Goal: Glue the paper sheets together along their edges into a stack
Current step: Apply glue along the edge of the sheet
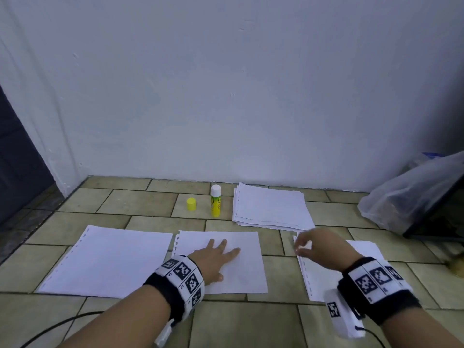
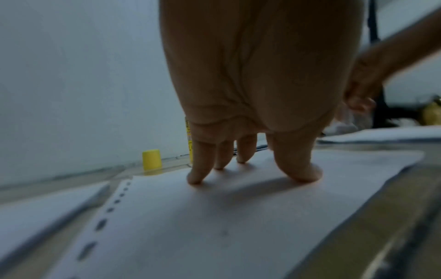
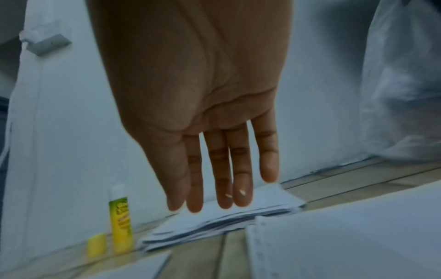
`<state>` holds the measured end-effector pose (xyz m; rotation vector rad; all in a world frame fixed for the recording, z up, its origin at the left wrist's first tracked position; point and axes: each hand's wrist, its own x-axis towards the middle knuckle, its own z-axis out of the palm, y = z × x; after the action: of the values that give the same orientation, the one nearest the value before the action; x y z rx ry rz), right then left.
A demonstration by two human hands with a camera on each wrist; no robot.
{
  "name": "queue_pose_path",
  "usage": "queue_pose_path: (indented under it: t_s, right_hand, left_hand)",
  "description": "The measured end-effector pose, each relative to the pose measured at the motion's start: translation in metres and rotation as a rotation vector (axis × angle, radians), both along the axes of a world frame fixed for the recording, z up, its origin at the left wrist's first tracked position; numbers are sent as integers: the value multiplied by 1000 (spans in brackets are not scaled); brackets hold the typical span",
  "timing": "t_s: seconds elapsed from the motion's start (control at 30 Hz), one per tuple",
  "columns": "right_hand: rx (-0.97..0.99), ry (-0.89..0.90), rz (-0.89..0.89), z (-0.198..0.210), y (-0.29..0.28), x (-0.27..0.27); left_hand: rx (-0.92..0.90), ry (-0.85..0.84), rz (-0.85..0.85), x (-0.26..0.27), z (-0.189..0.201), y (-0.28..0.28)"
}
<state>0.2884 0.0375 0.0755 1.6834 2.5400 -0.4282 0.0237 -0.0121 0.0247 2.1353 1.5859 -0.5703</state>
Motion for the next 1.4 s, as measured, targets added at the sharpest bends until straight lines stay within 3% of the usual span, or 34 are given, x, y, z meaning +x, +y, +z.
queue_pose_path:
  t_s: [0.1,0.27,0.5,0.67,0.87,0.97,1.07,1.13,1.23,1.4]
  right_hand:
    - [31,185,-35,4,18,-36]
    - [-18,328,-43,3,58,-100]
    - [-127,431,-161,-15,88,-171]
    - [-85,461,-172,-24,88,-196]
    - [-81,522,-146,-13,85,-179]
    - [-250,609,-148,10,80,-149]
    - [-390,485,-115,33,69,-108]
    - [-277,397,-109,40,62,-84]
    - [-40,507,-210,33,56,-65]
    - [3,601,-226,9,44,-63]
  left_hand:
    - [-9,46,-29,0,-6,3]
    - [-31,81,-50,-1,-11,6]
    - [-75,57,-40,-1,-6,6]
    - [-99,120,-39,1,1,6]
    - [-85,76,-15,0,-10,9]
    - [-75,71,-13,1,-10,10]
    - [-61,63,-30,-1,-6,8]
    - [-44,63,-39,-1,-1,7]
    - [25,73,-42,3,6,4]
    - [75,33,13,10,9,2]
